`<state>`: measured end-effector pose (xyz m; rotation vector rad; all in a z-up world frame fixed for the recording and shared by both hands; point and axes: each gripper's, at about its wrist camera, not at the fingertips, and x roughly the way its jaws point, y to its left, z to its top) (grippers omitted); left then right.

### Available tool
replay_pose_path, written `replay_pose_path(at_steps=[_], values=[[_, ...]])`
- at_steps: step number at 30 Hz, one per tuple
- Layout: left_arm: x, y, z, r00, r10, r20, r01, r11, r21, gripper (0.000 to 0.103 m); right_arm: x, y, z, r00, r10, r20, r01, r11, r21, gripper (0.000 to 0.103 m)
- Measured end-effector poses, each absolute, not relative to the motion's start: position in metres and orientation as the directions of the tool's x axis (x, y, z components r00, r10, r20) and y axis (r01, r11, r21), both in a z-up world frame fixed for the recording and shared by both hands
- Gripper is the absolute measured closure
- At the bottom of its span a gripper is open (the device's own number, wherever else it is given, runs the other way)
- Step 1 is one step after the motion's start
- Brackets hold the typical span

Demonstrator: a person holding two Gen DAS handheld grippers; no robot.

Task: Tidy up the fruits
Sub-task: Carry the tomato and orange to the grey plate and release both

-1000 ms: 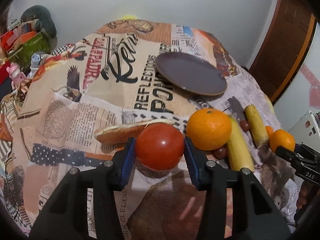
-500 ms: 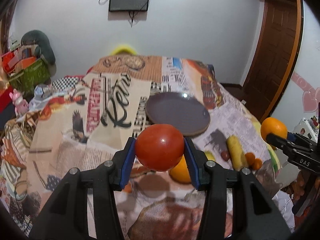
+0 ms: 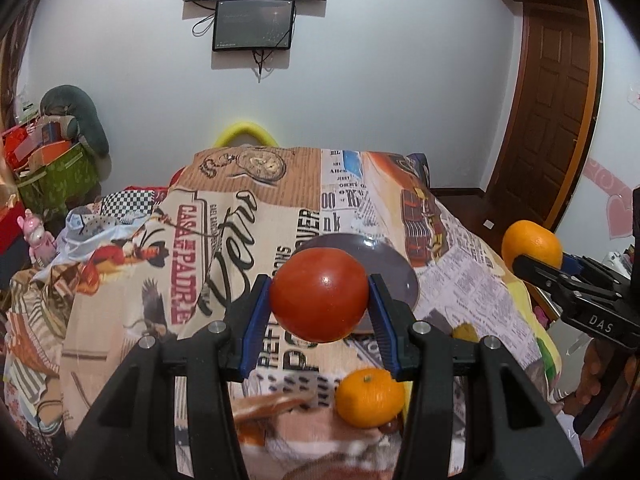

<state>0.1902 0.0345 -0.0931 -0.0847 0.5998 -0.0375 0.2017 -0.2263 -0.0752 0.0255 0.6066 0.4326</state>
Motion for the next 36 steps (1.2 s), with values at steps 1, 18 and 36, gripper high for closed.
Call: replay_pose_path(at_steps=[1, 18, 36], values=[[0.193, 0.034, -0.093, 0.826, -0.059, -0.561, 0.011, 0.996, -0.089, 0.055, 0.205, -0.224, -0.074, 0.737, 0.402, -0.543, -0.388, 0.91, 0.147, 0.042], [0.294, 0.037, -0.115, 0.789, -0.058, -0.612, 0.01, 0.997, -0.082, 0.055, 0.286, -0.199, -0.088, 0.73, 0.397, -0.557, -0.397, 0.909, 0.127, 0.042], [0.381, 0.031, -0.177, 0.663, -0.077, -0.745, 0.035, 0.997, -0.072, 0.055, 0.357, -0.167, -0.147, 0.605, 0.376, -0.702, -0.443, 0.892, 0.096, 0.042]])
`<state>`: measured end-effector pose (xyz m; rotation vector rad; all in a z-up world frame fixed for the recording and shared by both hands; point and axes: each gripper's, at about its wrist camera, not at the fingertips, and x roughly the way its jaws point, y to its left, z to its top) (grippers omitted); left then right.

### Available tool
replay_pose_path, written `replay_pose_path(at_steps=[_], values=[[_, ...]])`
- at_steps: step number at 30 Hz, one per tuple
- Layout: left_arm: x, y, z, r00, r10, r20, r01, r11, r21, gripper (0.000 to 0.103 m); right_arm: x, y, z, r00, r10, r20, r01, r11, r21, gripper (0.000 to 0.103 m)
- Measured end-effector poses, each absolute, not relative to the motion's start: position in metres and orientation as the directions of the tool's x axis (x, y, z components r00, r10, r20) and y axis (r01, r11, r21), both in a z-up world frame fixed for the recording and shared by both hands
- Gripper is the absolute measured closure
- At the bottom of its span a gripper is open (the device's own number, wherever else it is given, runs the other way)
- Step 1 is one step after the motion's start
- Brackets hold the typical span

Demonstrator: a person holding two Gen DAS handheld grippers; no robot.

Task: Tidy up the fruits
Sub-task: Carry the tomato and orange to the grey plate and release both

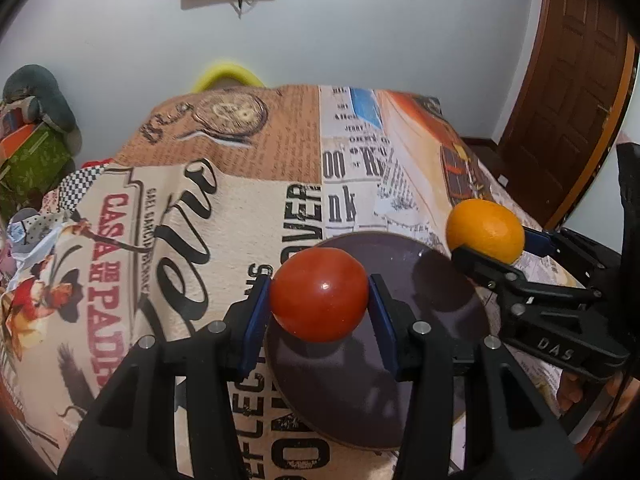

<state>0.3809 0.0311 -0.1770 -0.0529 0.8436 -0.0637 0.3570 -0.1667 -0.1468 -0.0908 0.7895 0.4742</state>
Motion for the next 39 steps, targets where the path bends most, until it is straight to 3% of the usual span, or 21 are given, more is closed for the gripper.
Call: replay_pose_path(at_steps=[17, 19, 23, 30, 33, 39], values=[[0.414, 0.032, -0.219, 0.538, -0.08, -0.839, 0.022, 0.996, -0.081, 0.055, 0.376, -0.148, -0.185, 0.474, 0.346, -0.81, -0.516, 0.854, 0.063, 0.042], [0.415, 0.032, -0.22, 0.539, -0.071, -0.839, 0.015, 0.997, -0.075, 0.052, 0.378, -0.148, -0.188, 0.454, 0.354, -0.818, -0.519, 0.851, 0.081, 0.041], [0.414, 0.031, -0.216, 0.561, -0.042, -0.827, -0.001, 0.999, -0.052, 0.031, 0.376, -0.146, -0.188, 0.453, 0.346, -0.822, -0.525, 0.848, 0.068, 0.04], [0.407, 0.037, -0.204, 0.575, -0.052, -0.817, -0.023, 0.997, -0.079, 0.03, 0.371, -0.151, -0.186, 0.444, 0.353, -0.824, -0.525, 0.847, 0.08, 0.04], [0.398, 0.041, -0.193, 0.592, -0.054, -0.804, -0.032, 0.995, -0.09, 0.03, 0.364, -0.154, -0.174, 0.485, 0.353, -0.8, -0.524, 0.85, 0.058, 0.03], [0.375, 0.045, -0.166, 0.638, -0.045, -0.768, -0.038, 0.995, -0.09, 0.03, 0.348, -0.161, -0.147, 0.537, 0.357, -0.765, -0.514, 0.857, 0.038, 0.029]])
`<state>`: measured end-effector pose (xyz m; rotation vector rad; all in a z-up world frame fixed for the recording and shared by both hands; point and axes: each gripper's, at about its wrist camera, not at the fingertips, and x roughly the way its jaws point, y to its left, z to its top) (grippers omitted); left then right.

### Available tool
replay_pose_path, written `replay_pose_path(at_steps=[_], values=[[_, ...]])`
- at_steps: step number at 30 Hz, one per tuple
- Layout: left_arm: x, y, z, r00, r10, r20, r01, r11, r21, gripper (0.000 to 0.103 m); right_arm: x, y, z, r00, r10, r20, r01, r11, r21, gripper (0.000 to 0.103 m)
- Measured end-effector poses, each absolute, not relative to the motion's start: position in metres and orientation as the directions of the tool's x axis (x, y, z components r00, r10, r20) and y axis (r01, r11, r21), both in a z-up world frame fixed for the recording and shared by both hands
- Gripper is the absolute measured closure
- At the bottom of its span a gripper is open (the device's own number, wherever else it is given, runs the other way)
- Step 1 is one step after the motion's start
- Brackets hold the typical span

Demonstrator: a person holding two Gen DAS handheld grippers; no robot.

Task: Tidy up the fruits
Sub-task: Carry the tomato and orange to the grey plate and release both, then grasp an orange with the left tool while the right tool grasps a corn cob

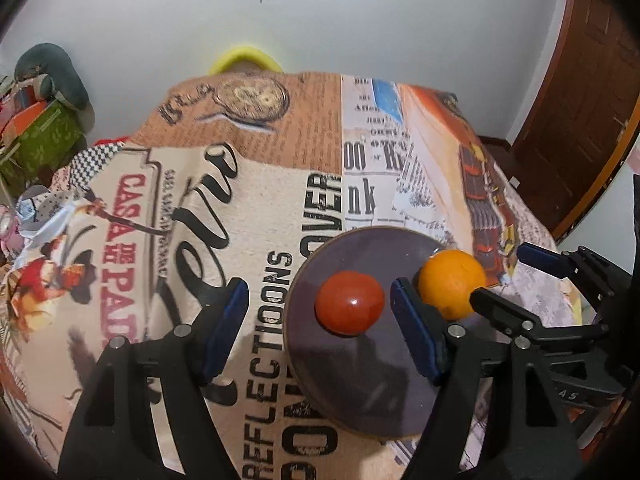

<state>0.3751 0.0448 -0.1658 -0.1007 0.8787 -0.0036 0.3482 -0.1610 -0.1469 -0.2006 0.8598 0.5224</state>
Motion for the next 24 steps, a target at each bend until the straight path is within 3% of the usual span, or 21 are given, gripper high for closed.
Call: replay_pose_path(at_steps=[10, 15, 24], values=[[0.319, 0.039, -0.118, 0.712, -0.036, -0.701, -0.018, 0.997, -0.07, 0.03, 0.303, -0.179, -0.099, 0.628, 0.361, -0.689, -0.494, 0.87, 0.005, 0.029], [0.284, 0.034, -0.101, 0.744, -0.053, -0.667, -0.007, 0.996, -0.086, 0.022, 0.276, -0.19, -0.084, 0.664, 0.362, -0.654, -0.469, 0.883, 0.013, 0.029], [0.232, 0.022, -0.09, 0.767, -0.082, -0.637, 0.026, 0.995, -0.096, 0.018, 0.231, -0.209, -0.076, 0.704, 0.342, -0.622, -0.43, 0.903, 0.01, 0.025]])
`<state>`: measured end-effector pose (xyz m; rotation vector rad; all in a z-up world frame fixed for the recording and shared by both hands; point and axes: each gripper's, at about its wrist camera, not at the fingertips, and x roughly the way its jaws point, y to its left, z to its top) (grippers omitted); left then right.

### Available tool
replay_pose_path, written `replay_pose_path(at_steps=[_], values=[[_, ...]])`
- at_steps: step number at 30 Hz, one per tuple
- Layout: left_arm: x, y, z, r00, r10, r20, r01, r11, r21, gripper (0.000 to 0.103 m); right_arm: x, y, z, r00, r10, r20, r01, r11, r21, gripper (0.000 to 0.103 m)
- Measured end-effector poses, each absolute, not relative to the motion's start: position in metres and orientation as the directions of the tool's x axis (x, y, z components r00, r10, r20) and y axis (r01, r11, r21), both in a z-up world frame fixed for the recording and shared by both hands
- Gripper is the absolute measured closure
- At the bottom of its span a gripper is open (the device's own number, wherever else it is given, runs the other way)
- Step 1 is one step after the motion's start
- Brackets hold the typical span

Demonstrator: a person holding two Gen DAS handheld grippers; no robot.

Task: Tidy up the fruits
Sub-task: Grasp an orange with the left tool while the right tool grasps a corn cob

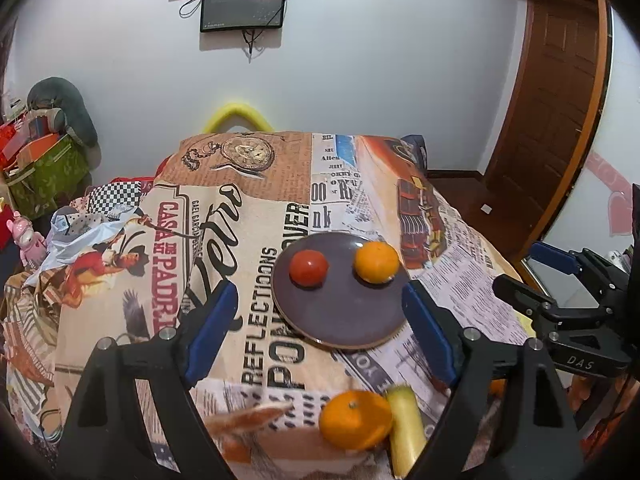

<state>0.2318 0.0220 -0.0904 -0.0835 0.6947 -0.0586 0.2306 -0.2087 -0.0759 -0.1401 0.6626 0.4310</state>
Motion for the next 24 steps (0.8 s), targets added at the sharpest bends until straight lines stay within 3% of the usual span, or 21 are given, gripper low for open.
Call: replay_pose_path(at_steps=[6, 19, 24], values=[[0.212, 0.017, -0.106, 0.747, -0.087, -0.659, 0.031, 0.995, -0.097, 0.018, 0.208, -0.219, -0.086, 0.71, 0.303, -0.635, -0.411, 0.911, -0.024, 0.024], [0.205, 0.0, -0.181, 0.617, -0.127, -0.776, 0.033, 0.99, -0.135, 0.018, 0.205, -0.244, -0.143, 0.615, 0.271, -0.741, -0.359, 0.932, 0.043, 0.025], [0.208, -0.005, -0.204, 0.577, -0.147, -0.803, 0.043, 0.988, -0.149, 0.018, 0.211, -0.245, -0.166, 0.555, 0.278, -0.784, -0.365, 0.928, 0.07, 0.04]])
